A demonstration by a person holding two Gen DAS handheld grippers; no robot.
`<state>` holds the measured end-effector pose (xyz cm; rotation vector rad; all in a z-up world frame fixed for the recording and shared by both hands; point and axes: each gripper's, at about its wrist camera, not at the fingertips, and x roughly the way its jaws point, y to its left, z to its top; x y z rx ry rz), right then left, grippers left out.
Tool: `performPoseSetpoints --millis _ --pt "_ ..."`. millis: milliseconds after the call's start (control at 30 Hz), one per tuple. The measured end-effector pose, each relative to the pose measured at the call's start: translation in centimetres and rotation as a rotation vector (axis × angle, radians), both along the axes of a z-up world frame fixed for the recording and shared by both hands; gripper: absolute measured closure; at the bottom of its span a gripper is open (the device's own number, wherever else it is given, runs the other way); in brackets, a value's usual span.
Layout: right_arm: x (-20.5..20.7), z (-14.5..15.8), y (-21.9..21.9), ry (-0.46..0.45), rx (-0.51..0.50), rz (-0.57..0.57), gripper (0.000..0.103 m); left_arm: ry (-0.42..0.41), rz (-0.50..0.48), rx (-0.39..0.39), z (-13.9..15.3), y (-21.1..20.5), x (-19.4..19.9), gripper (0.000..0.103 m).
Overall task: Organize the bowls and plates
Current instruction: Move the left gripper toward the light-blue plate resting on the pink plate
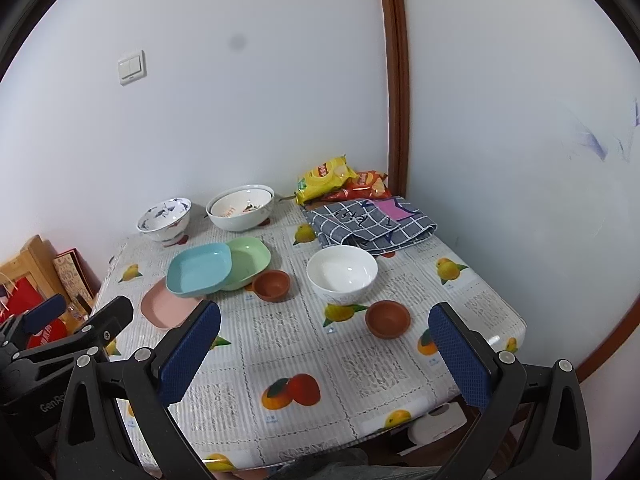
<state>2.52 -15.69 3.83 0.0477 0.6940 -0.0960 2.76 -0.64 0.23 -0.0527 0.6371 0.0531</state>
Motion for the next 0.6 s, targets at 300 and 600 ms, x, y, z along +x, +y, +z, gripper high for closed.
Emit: performPoseSetpoints --millis 300,600 --pt "2.4 -0.5 0.2 0.02 -0.006 0.006 0.0 0.012 -0.005 0.011 -0.1 0.1 2.4 0.0" --pt "6.9 -1.1 1.9 0.006 -0.035 0.119 0.0 0.049 0.01 0.036 -1.5 1.9 7.2 0.0"
